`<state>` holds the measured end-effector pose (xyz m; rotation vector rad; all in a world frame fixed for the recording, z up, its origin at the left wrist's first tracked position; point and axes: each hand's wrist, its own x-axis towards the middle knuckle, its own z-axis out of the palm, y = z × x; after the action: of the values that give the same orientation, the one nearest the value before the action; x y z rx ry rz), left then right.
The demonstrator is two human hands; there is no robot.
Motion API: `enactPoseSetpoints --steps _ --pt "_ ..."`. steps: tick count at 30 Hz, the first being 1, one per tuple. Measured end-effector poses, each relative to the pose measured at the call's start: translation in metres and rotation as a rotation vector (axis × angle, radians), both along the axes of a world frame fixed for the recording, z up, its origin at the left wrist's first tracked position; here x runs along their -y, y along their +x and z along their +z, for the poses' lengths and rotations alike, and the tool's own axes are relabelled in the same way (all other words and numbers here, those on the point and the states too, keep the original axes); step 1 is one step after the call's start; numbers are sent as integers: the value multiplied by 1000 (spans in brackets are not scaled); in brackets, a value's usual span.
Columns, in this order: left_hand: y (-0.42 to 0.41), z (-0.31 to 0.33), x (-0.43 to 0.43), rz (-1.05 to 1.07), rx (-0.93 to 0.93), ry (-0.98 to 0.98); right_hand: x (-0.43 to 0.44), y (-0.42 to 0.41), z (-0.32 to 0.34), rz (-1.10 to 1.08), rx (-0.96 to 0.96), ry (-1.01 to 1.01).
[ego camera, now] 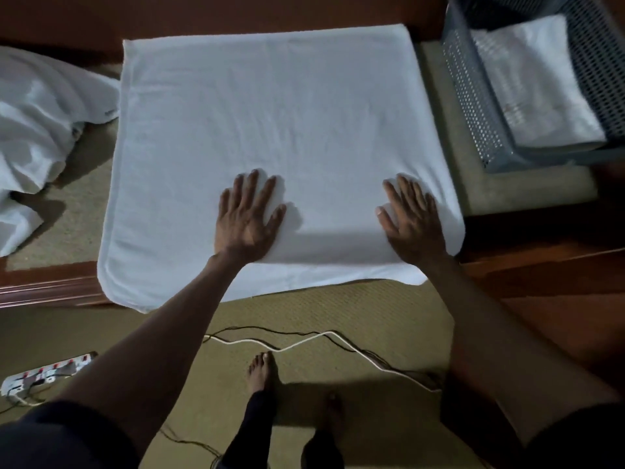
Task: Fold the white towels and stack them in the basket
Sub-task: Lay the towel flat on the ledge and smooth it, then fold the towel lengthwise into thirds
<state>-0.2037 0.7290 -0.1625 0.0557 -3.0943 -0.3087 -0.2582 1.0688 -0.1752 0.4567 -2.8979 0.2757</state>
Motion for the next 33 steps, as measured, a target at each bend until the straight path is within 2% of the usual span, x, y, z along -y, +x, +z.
enactPoseSetpoints --steps 5,9,11,14,17,18,20,23,26,28,33 --pt "-4 0 1 -21 -43 -28 -54 0 0 -99 80 -64" --pt "-1 7 -1 5 -160 80 -56 25 -2 -257 110 -221" --pt "3 9 -6 86 -183 173 -54 54 -6 -308 104 -295" --pt "26 20 -24 360 -219 528 -49 100 -11 -341 55 -446" --pt "78 40 -52 530 -251 897 -28 135 -22 -545 -17 -742" --pt "97 40 -57 579 -274 971 -16 138 -20 -666 53 -877" --pt "129 34 -61 737 -324 1104 4 136 -22 -909 311 -1093" --pt "152 10 -50 1234 -384 1400 23 118 -38 -1222 679 -1401" --pt "159 -16 -30 1561 -327 1810 27 99 -53 -1308 884 -1721" --pt "158 -33 -17 1625 -287 2024 29 89 -52 -1273 920 -1840" --pt "145 -53 12 1506 -301 2194 31 72 -59 -1311 878 -1978"
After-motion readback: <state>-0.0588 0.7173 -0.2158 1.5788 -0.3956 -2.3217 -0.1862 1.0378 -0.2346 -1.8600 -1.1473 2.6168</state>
